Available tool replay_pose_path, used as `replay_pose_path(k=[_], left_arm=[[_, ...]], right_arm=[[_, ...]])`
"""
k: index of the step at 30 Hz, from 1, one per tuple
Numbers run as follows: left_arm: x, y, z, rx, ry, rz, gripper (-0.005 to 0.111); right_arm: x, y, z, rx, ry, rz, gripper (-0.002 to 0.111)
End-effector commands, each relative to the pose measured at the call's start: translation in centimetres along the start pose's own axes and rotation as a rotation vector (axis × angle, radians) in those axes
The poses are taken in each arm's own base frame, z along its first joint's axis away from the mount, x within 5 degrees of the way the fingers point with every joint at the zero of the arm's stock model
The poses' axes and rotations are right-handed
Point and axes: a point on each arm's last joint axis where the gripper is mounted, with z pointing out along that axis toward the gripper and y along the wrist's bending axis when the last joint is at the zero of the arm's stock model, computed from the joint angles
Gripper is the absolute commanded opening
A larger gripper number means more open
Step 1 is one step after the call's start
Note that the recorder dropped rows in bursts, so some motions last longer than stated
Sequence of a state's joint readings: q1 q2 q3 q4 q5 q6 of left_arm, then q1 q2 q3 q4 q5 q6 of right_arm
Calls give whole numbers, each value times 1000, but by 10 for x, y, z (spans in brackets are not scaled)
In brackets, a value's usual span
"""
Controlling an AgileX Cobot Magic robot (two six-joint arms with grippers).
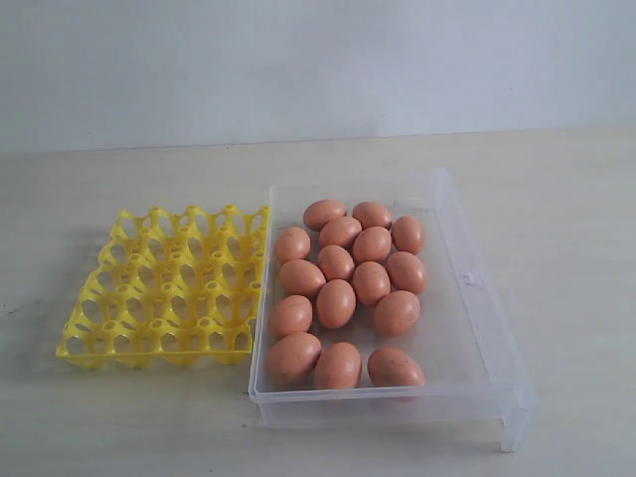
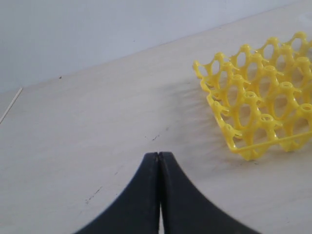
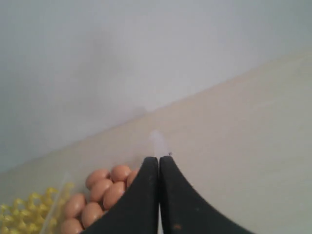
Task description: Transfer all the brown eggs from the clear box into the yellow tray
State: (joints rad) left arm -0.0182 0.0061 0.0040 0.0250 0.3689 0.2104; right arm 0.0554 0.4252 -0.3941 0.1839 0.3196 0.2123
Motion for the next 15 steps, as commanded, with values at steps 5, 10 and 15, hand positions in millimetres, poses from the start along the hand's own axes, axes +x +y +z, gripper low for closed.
replay_pose_path(k=[5,10,15], left_arm=[[-2,0,-1,-2,-18,-5,0],[-2,0,-1,-2,-18,-5,0],[-2,0,-1,-2,-18,-5,0]], right_arm=[[-48,62,89,-73,448,-374,0],[-34,102,155,-69,720,-541,2],[4,119,215,-11,989,-607,24]])
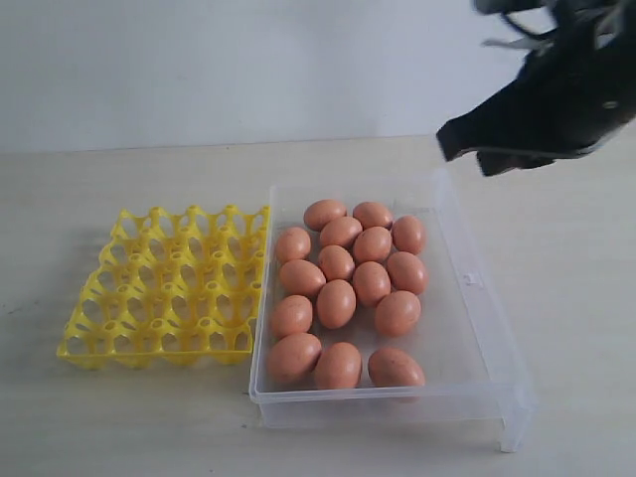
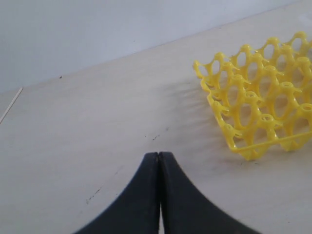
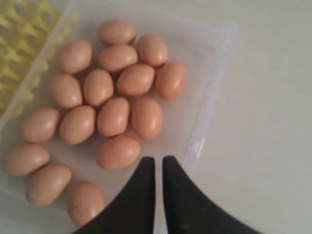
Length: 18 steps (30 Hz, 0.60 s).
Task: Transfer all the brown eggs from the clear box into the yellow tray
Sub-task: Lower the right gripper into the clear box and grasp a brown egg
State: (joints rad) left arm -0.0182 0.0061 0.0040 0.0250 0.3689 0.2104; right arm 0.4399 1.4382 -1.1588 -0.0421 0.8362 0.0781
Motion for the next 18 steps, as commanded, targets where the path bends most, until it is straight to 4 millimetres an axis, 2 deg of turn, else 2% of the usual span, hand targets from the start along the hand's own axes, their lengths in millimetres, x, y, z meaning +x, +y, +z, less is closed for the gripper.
replay_pose_path(k=[1,4,6,9,18], left_arm=[[-2,0,-1,-2,-18,-5,0],[-2,0,-1,-2,-18,-5,0],[-2,0,-1,-2,-18,-5,0],[-2,0,-1,-2,-18,-5,0],[-2,0,-1,-2,-18,-5,0]], right_arm=[[-17,9,53,20,236,-46,31],[-23,15,83,27,361,-54,53],[-26,16,102,30,412,-58,61],[-29,18,123,32,442,-62,60],[-40,18,151,49,448,-106,58]])
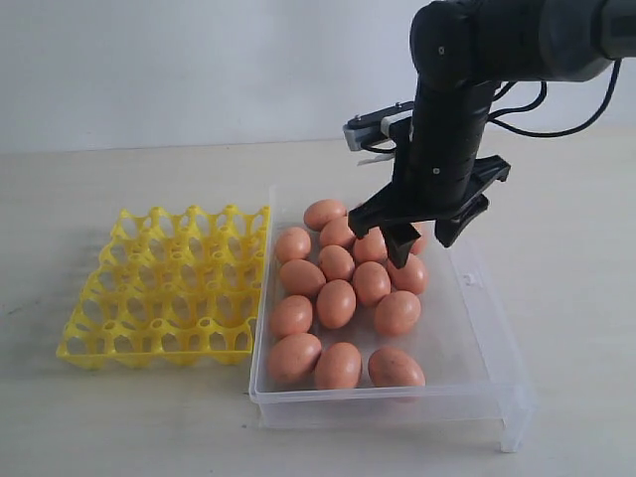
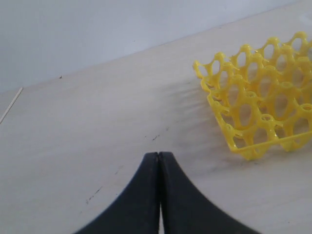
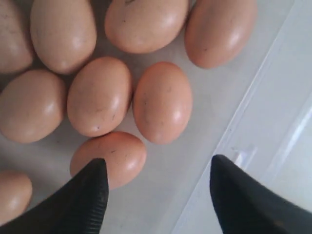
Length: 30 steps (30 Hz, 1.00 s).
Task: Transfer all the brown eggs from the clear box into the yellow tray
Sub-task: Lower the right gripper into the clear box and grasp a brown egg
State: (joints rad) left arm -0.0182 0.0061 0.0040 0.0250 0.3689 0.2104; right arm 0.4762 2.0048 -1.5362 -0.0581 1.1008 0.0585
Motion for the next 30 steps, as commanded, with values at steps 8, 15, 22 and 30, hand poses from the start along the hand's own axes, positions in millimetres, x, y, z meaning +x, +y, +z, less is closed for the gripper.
replay_pose_path(k=[8,15,22,30], left_arm=[[-2,0,-1,-2,-18,-5,0],[-2,0,-1,-2,-18,-5,0],[-2,0,-1,-2,-18,-5,0],[-2,0,-1,-2,-18,-5,0]], right_arm=[[-22,-4,27,75,14,-55,58],[-29,-2,46,63,4,-55,58],[-29,0,64,55,37,-54,52],[-29,1,78,53,63,-94,0]])
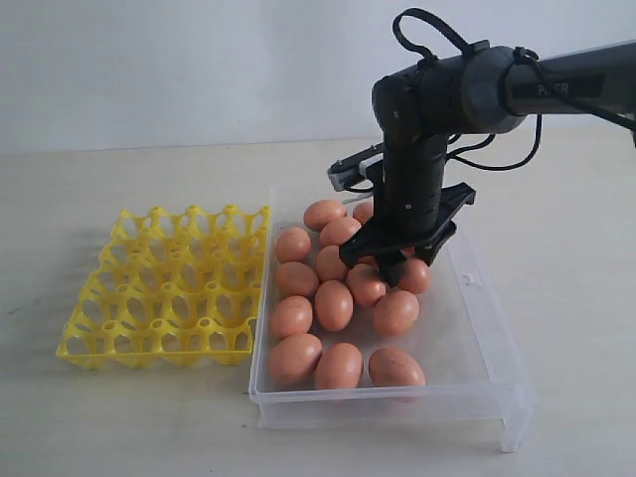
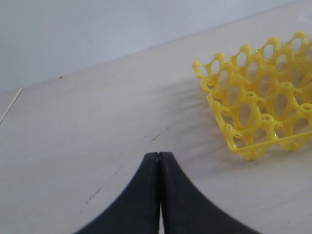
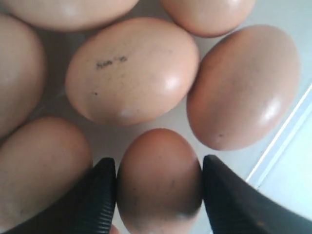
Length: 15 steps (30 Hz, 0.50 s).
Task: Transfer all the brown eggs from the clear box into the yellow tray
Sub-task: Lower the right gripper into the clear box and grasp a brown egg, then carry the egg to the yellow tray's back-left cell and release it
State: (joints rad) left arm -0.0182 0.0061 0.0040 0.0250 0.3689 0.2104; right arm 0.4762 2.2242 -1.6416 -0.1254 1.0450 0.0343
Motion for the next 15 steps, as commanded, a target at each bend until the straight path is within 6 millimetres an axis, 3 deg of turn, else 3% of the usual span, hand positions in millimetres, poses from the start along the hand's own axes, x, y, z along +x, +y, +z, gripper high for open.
replay_pose_path(k=[1,2,3,4,6,8,11,15], left_arm=[[-2,0,-1,-2,-18,-5,0],[-2,0,-1,-2,-18,-5,0],[-2,0,-1,-2,-18,-5,0],[-2,0,-1,-2,-18,-5,0],[-2,0,-1,-2,-18,-5,0],[-2,0,-1,-2,-18,-5,0],[-2,0,-1,-2,-18,-5,0],[-2,0,-1,-2,-18,-5,0]], right_arm=[[0,0,0,3,6,-47,0],[1,-1,-7,9,-6,-54,0],[0,-4,-33,17,-80,-52,0],[-1,-5,-46,15,-134,-55,0],[-9,-3,-104,-43,-487,-99,0],[-12,12,-142,-133,-809,-141,0],[-18,43,-153,-101,-1060,-214,0],[-33,88,-135,-119,-1187,-198,0]])
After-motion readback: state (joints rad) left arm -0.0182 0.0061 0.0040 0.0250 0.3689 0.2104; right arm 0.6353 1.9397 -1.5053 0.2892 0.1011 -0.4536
